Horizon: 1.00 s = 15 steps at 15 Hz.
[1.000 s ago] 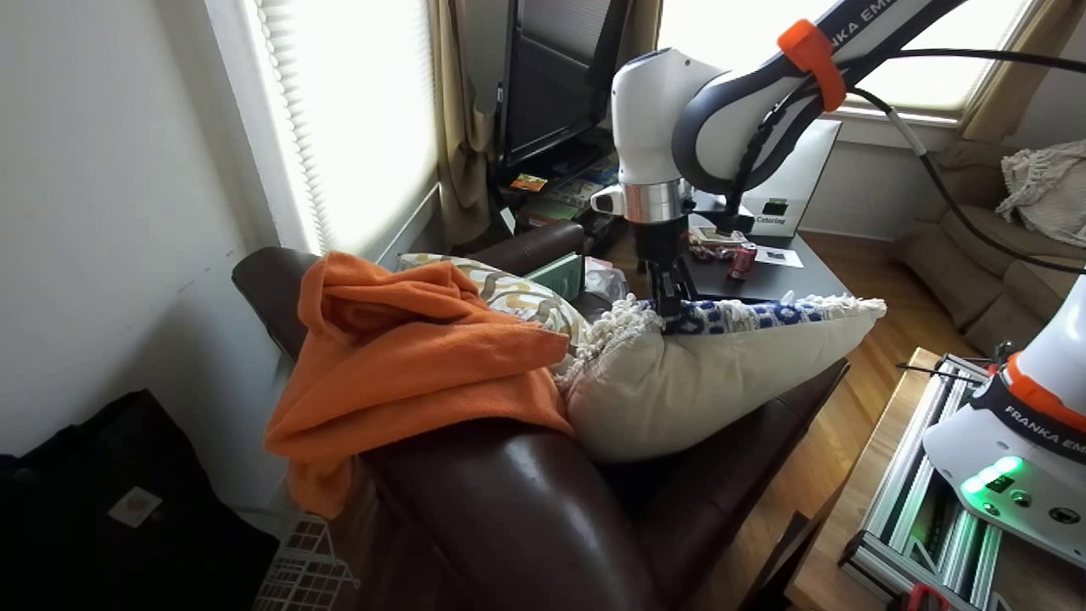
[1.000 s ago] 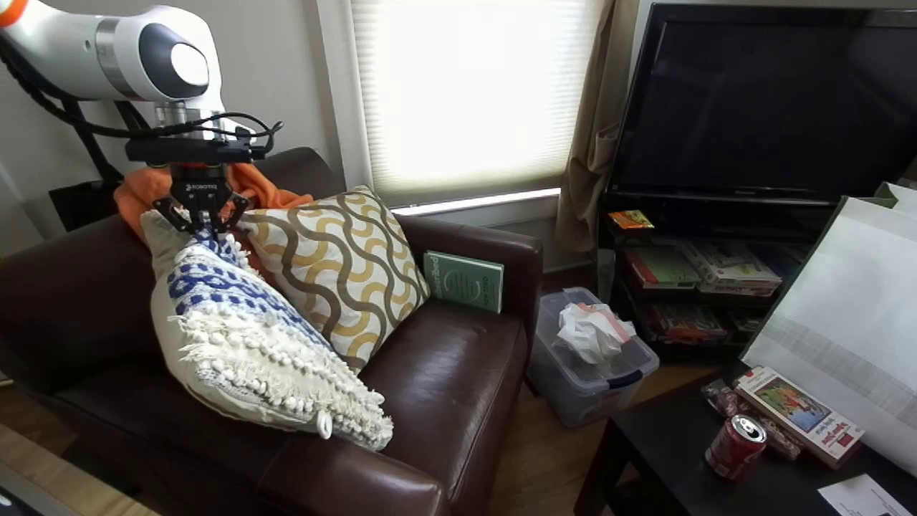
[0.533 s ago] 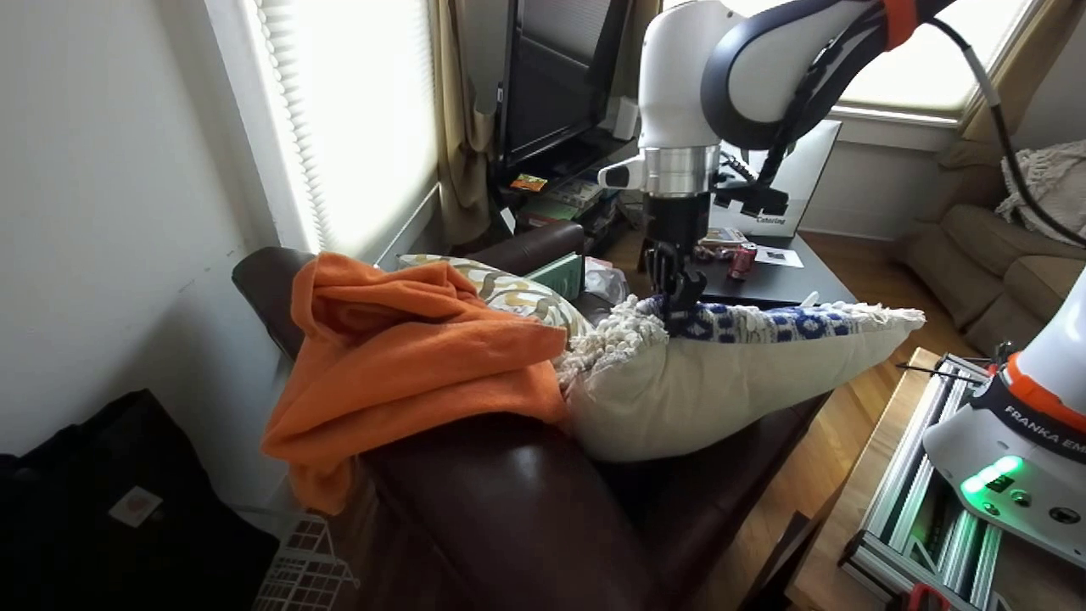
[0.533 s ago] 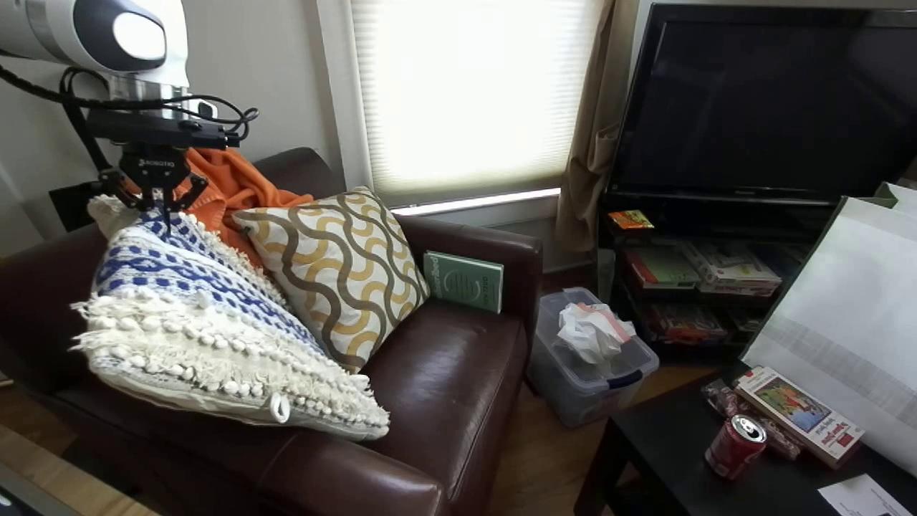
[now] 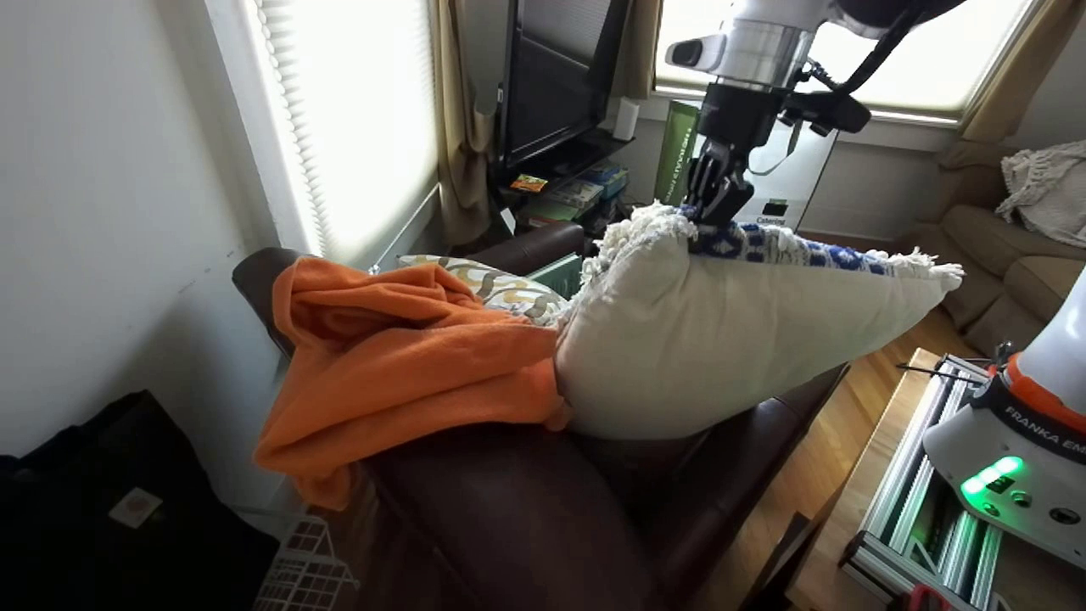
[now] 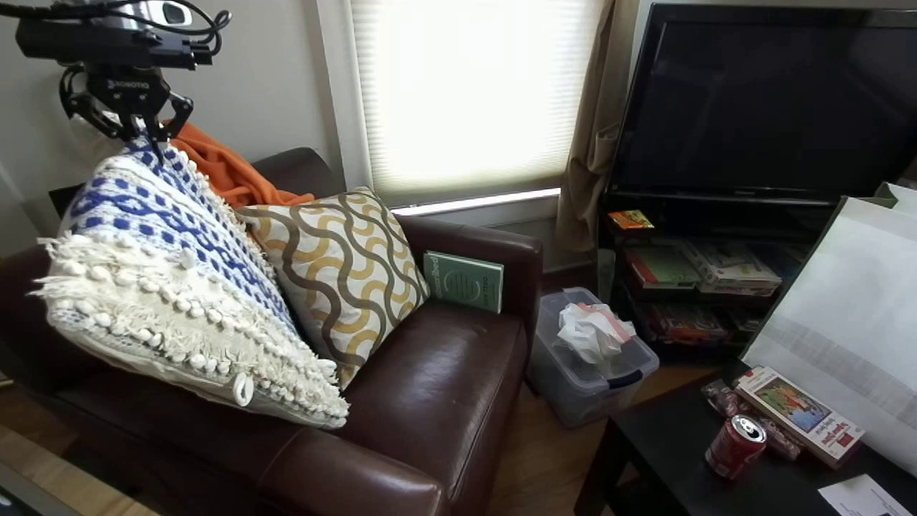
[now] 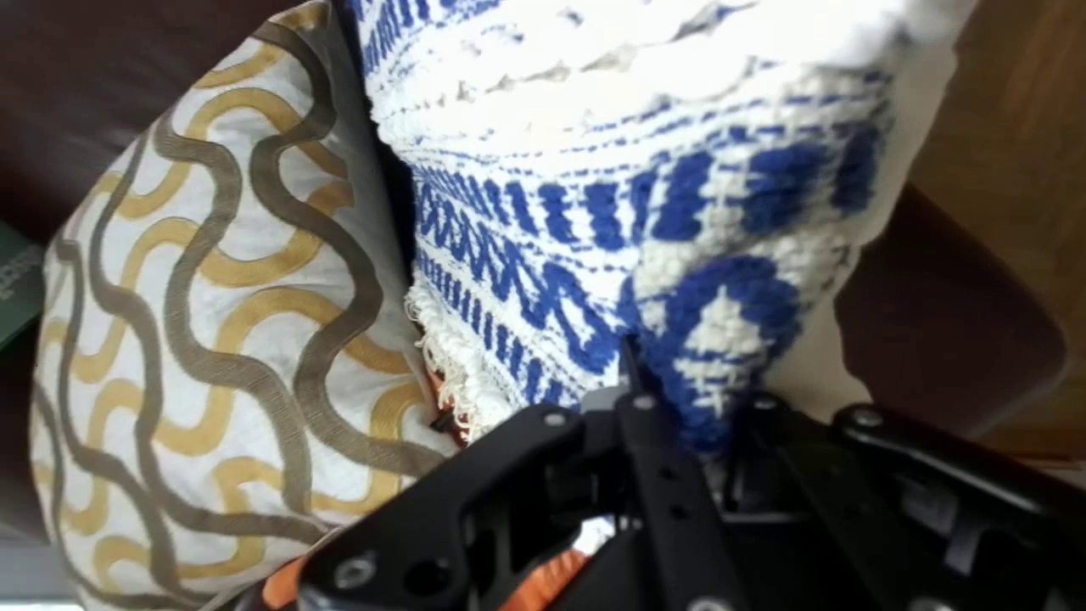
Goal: Stack up the pillows on the sofa
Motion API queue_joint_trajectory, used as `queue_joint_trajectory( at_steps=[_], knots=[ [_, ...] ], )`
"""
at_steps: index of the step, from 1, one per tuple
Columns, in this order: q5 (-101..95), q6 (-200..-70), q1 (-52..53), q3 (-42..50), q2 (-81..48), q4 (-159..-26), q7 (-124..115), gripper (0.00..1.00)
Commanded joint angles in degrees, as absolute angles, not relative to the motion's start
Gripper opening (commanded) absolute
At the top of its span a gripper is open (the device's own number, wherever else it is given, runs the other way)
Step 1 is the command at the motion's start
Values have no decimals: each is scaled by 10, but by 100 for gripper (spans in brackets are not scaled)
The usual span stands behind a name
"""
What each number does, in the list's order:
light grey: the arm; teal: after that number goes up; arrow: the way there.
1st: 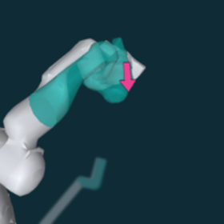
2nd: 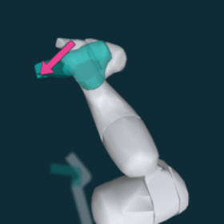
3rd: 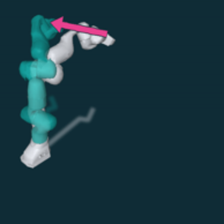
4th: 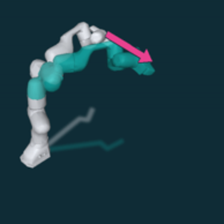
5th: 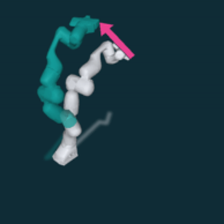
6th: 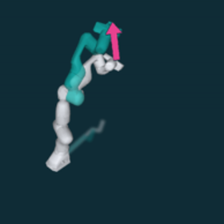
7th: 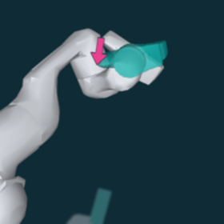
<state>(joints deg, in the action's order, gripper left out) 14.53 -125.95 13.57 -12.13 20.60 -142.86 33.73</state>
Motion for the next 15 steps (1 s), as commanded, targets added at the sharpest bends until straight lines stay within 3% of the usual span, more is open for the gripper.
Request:
queue_joint_trajectory(
  at_steps=[1, 5, 6, 9, 10, 15],
  knots=[
    [154, -1237, 154, -78, 340, -1454, 294, 3],
    [137, -1199, 142, -39, 430, -1450, 241, 3],
    [132, -1219, 157, -44, 356, -1446, 264, 13],
    [132, -1199, 154, -31, 404, -1450, 251, 13],
    [151, -1232, 158, -27, 407, -1464, 249, 3],
    [127, -1244, 118, -9, 487, -1488, 183, 3]
  ],
)
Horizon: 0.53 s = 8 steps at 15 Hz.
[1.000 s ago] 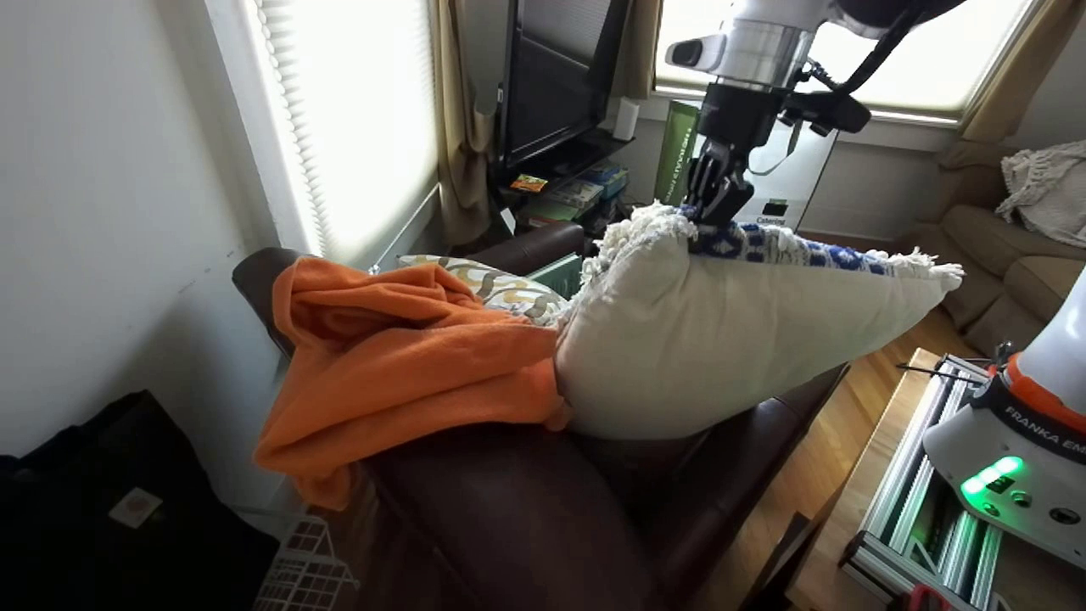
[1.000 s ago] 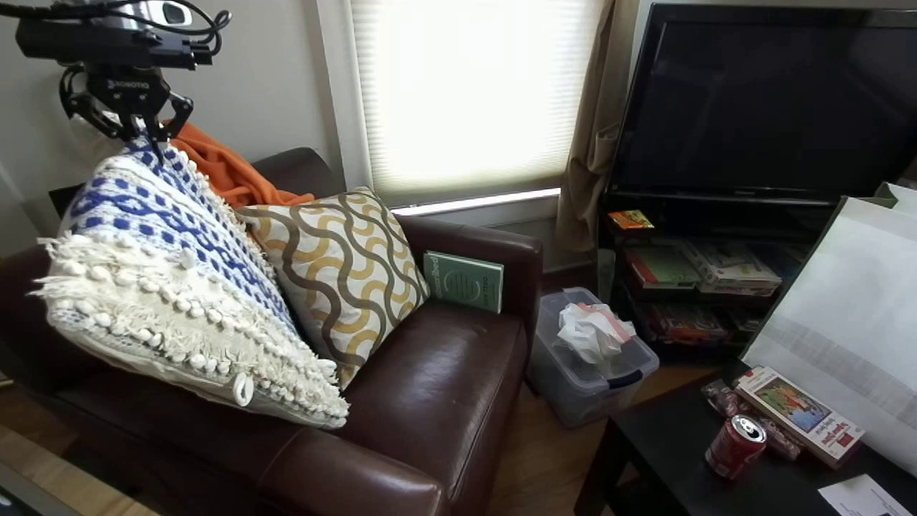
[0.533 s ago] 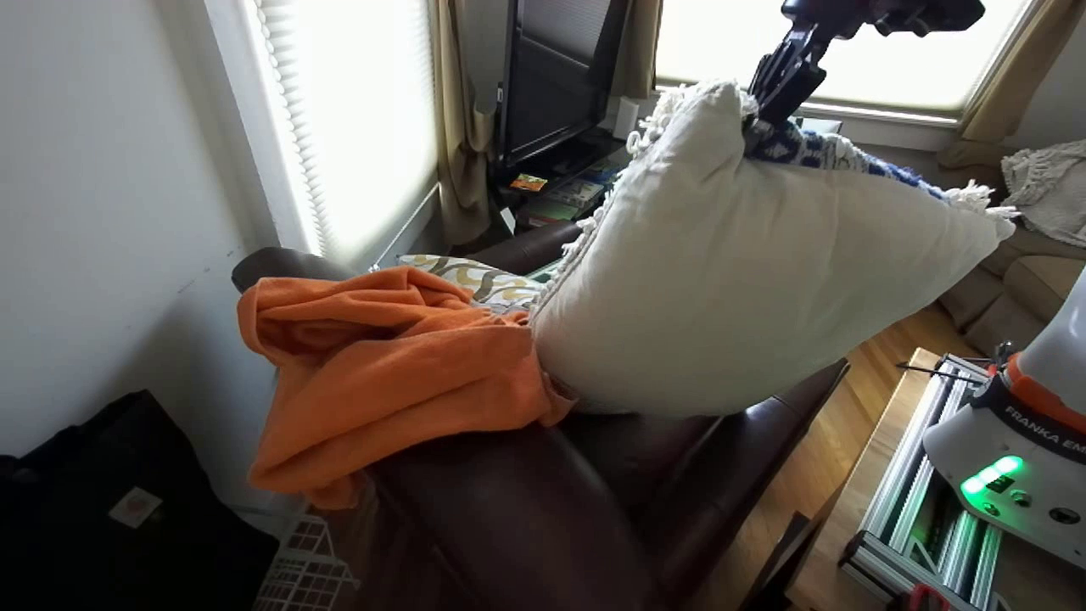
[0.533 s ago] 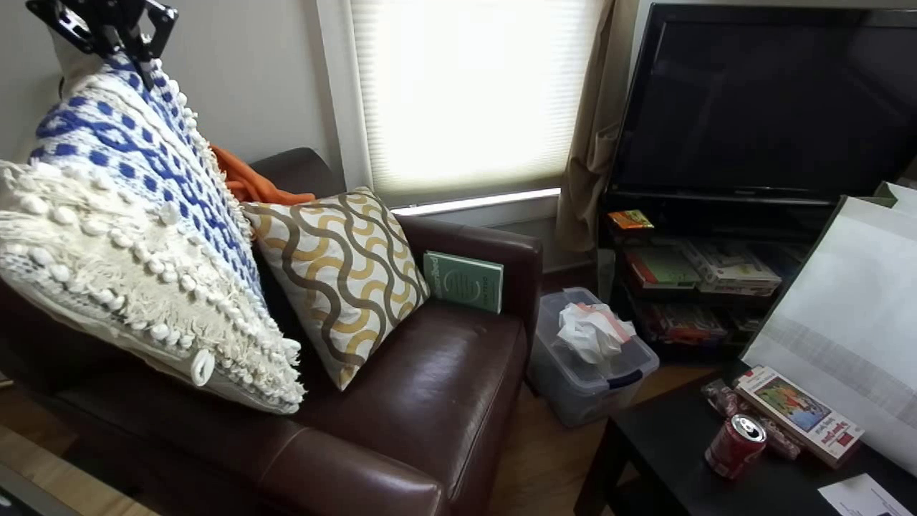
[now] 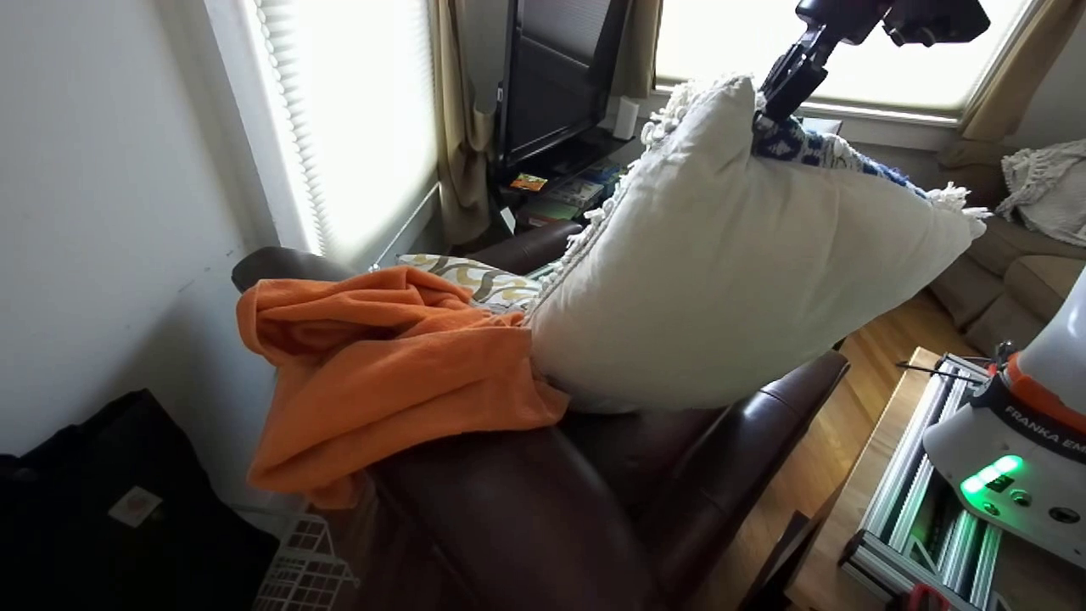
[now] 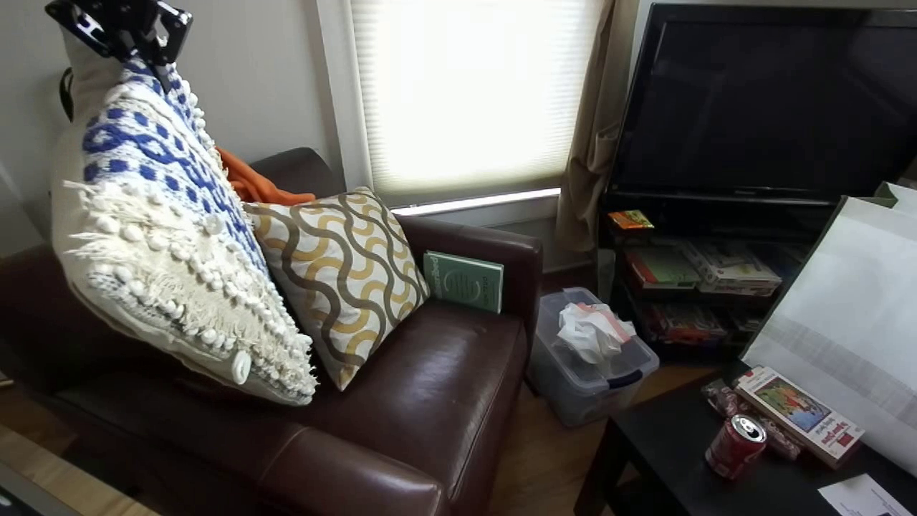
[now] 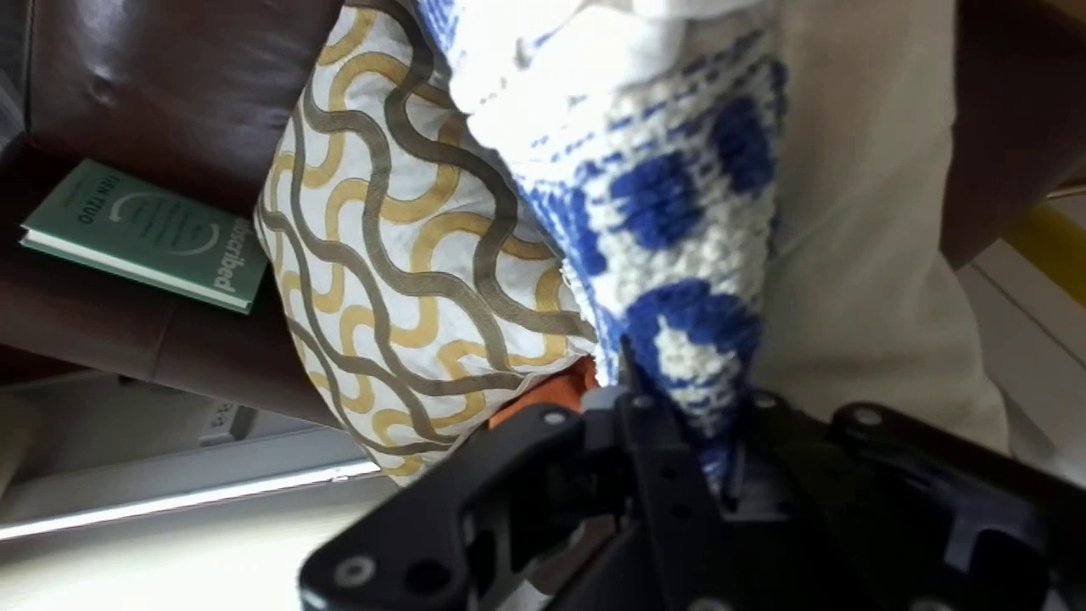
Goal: Stack up the pillows on the sofa
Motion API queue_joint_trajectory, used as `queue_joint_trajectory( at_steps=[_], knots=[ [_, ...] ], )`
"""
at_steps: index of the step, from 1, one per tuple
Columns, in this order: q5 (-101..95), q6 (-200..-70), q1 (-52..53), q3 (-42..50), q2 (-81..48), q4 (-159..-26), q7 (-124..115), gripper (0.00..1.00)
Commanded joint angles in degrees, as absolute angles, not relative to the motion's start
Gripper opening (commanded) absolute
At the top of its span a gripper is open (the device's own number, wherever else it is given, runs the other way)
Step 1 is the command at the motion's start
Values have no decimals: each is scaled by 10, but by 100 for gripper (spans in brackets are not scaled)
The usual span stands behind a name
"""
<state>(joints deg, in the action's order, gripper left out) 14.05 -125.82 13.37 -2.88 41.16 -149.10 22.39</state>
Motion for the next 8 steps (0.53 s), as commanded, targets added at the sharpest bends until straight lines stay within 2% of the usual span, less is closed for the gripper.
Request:
queue_joint_trajectory(
  at_steps=[1, 8],
  knots=[
    [123, -1231, 110, -3, 504, -1485, 173, 3],
    [80, -1136, 31, 31, 613, -1430, 94, 3]
  ],
)
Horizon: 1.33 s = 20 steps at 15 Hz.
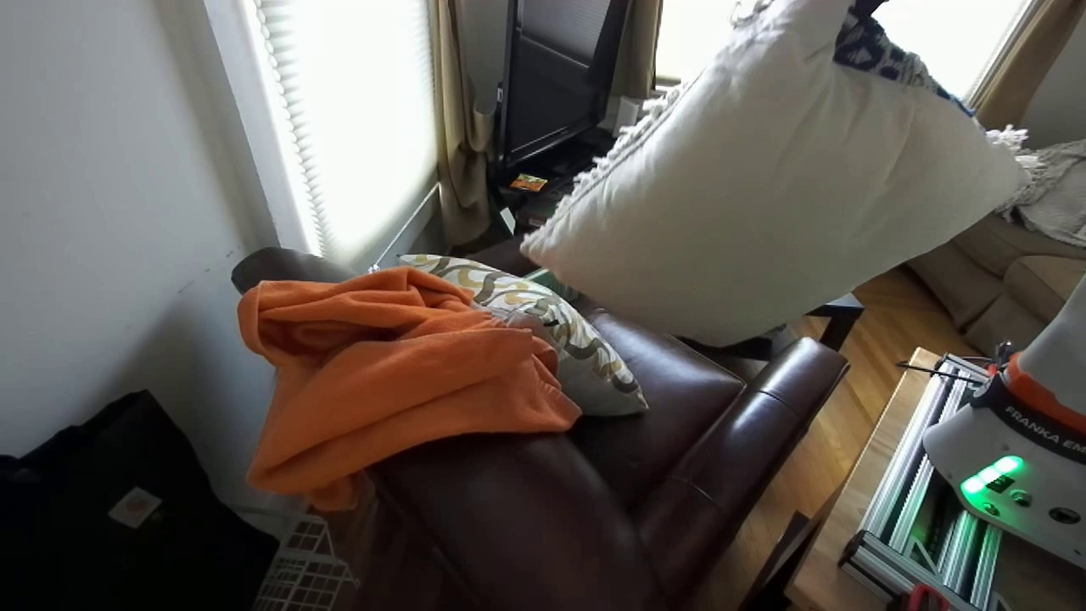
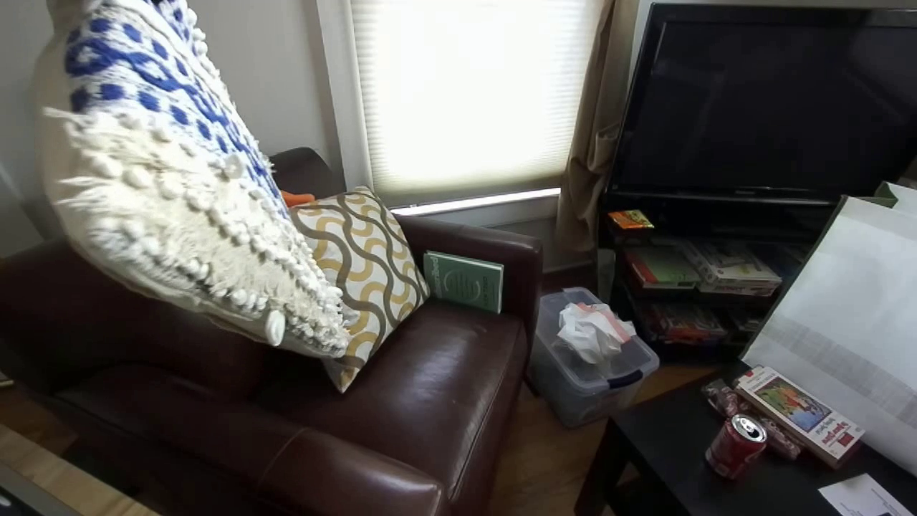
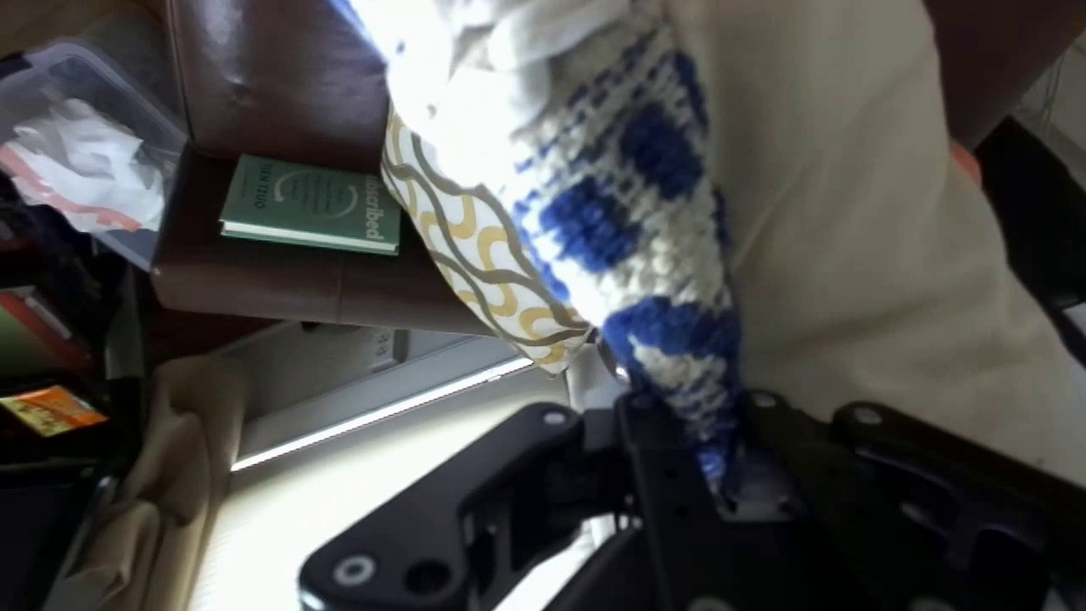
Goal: Stack up the pillows on the sofa
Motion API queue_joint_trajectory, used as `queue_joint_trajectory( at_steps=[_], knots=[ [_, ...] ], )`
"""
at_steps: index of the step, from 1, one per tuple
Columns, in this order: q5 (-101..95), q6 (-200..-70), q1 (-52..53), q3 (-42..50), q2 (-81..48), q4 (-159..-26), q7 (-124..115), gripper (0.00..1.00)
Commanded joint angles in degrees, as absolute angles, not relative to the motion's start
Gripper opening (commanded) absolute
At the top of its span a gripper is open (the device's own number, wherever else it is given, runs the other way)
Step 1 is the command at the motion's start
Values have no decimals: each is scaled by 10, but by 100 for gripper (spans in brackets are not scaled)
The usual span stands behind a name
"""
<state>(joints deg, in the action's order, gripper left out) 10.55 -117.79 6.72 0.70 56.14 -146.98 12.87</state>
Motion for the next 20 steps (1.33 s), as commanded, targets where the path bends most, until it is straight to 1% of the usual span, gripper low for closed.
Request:
queue_joint_trajectory(
  at_steps=[1, 4, 5, 9, 10, 16, 20],
  knots=[
    [72, -1135, 16, 39, 612, -1423, 86, 3],
    [55, -1167, -27, 65, 607, -1424, 63, 3],
    [61, -1150, -1, 58, 610, -1440, 83, 13],
    [51, -1153, -26, 70, 604, -1440, 76, 13],
    [51, -1153, -26, 69, 603, -1440, 75, 3],
    [32, -1180, -44, 134, 482, -1399, 98, 3],
    [51, -1196, -34, 148, 372, -1348, 96, 3]
  ],
)
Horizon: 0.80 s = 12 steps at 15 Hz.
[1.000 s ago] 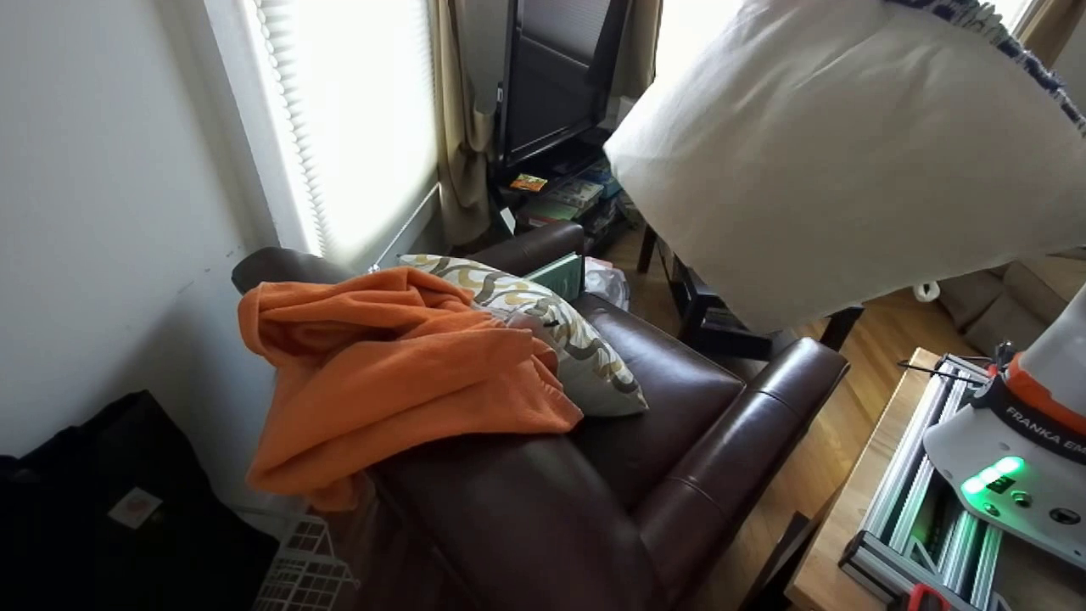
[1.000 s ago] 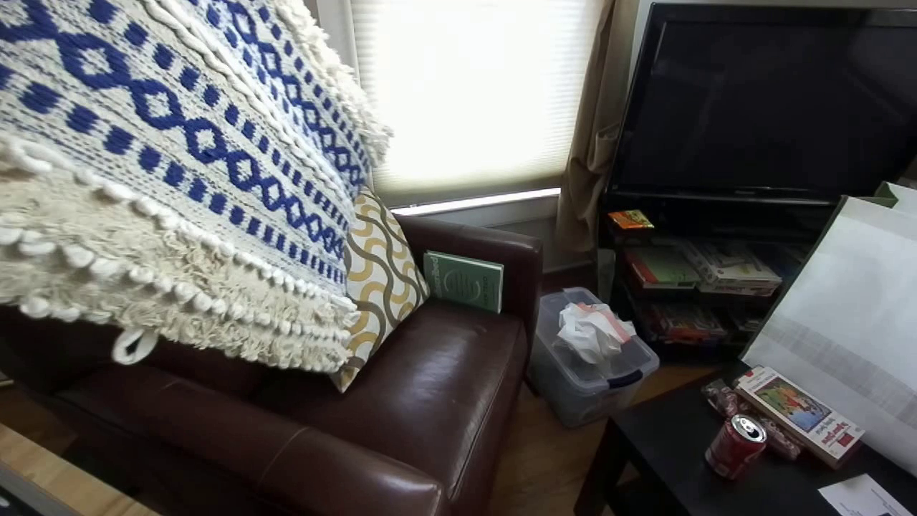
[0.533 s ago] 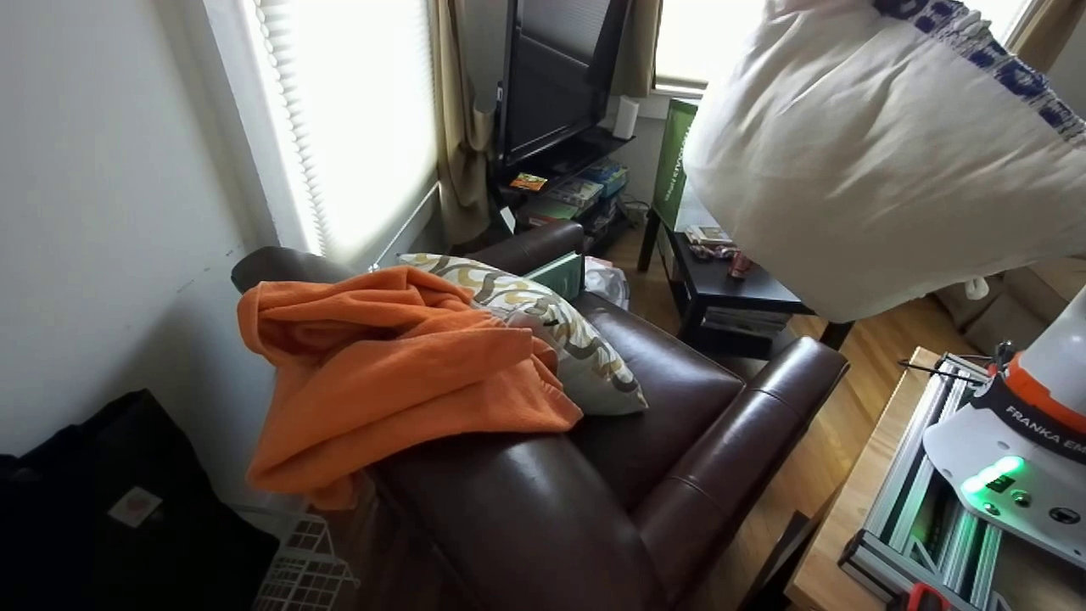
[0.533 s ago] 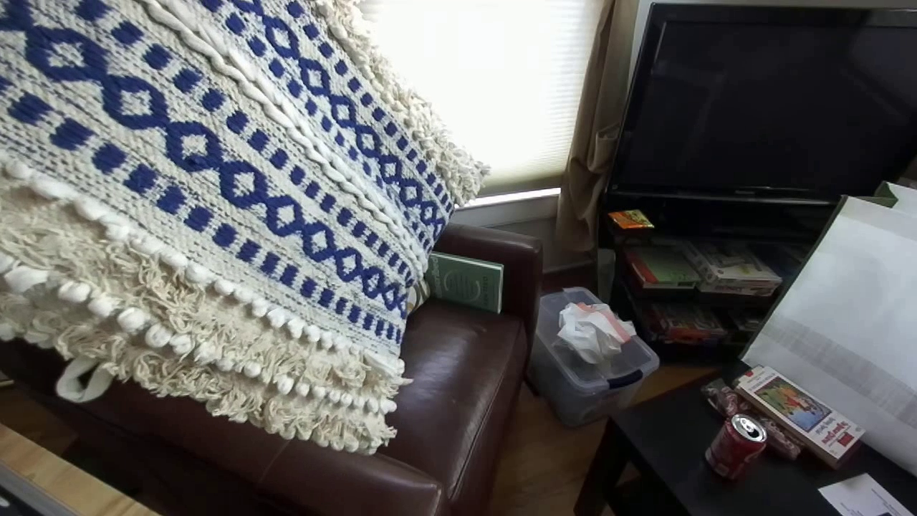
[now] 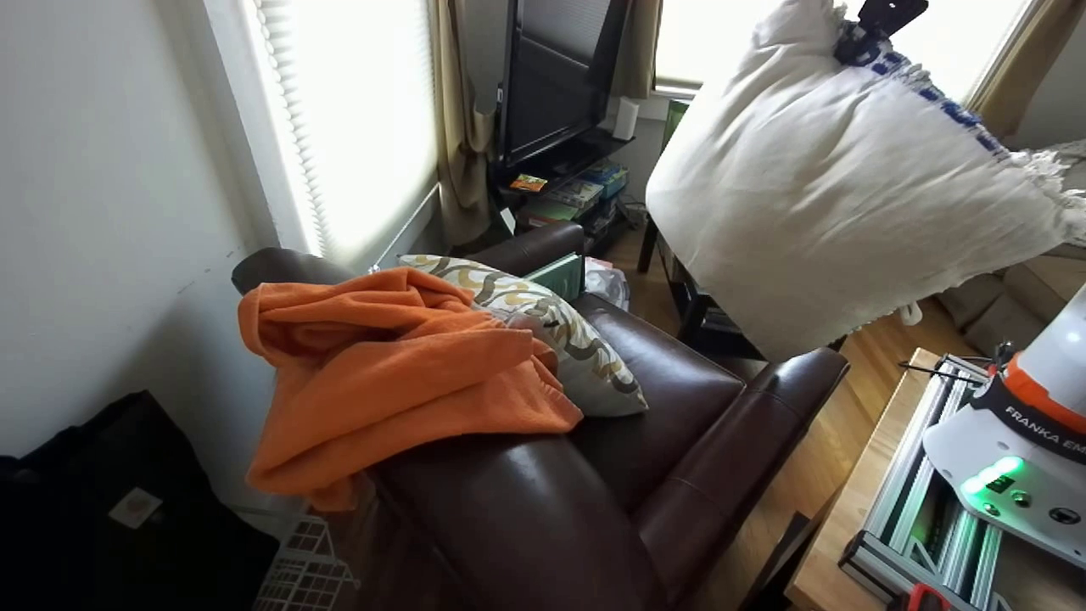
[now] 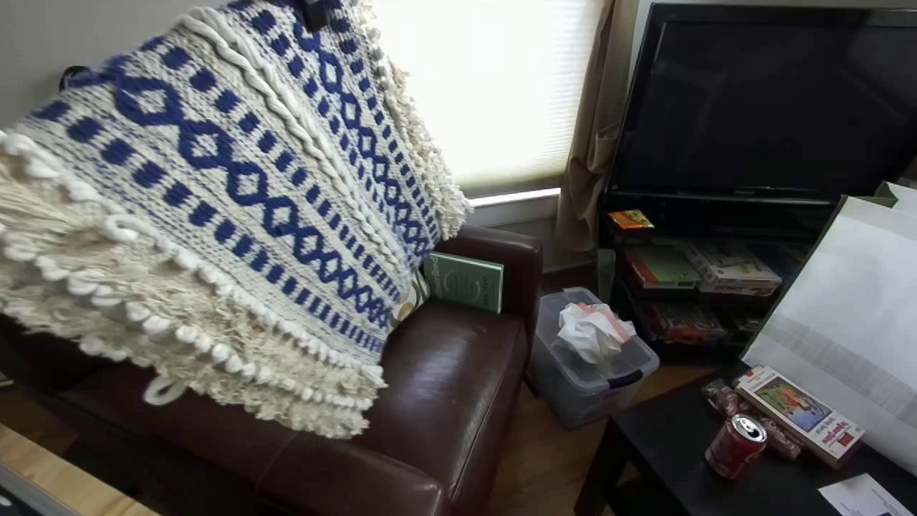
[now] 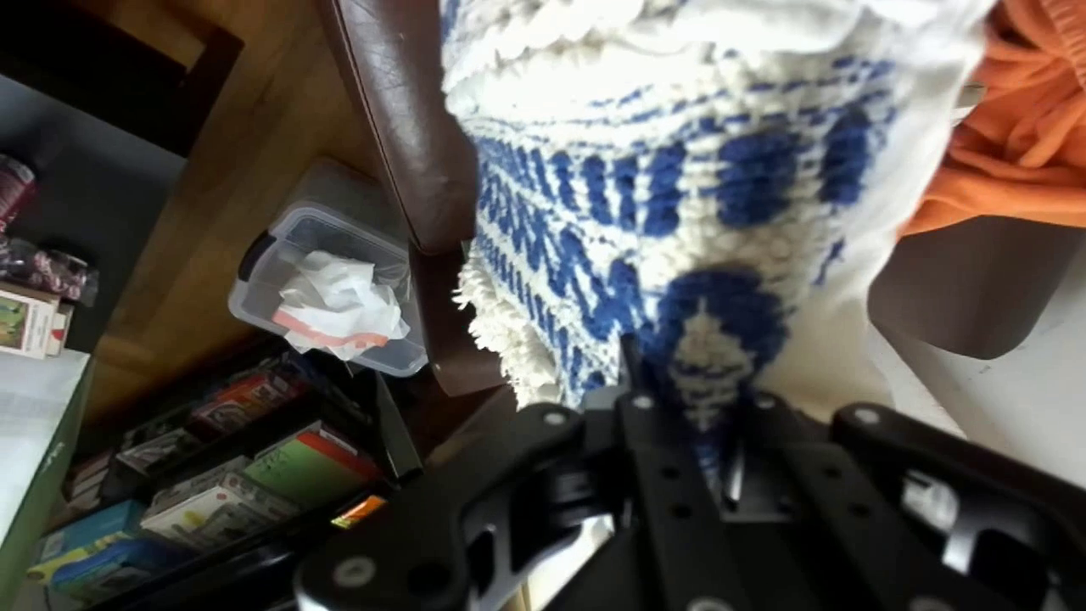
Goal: Stack up the pillows on the sofa
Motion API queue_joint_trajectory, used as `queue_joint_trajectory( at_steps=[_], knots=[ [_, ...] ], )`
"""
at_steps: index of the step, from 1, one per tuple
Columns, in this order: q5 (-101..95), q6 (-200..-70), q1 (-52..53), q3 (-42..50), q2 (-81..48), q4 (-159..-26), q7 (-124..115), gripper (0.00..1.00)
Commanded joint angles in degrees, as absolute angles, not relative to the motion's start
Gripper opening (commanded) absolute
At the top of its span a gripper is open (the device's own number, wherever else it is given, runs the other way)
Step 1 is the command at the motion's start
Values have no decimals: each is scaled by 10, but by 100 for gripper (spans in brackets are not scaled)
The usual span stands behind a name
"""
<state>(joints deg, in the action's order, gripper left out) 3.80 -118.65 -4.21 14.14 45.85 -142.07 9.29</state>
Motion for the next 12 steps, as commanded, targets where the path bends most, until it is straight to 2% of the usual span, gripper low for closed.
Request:
queue_joint_trajectory(
  at_steps=[1, 11, 12],
  knots=[
    [57, -1200, -31, 147, 343, -1334, 95, 3],
    [161, -1199, -23, 112, 66, -1155, 66, 3],
    [137, -1212, -34, 106, 110, -1219, 85, 13]
  ],
)
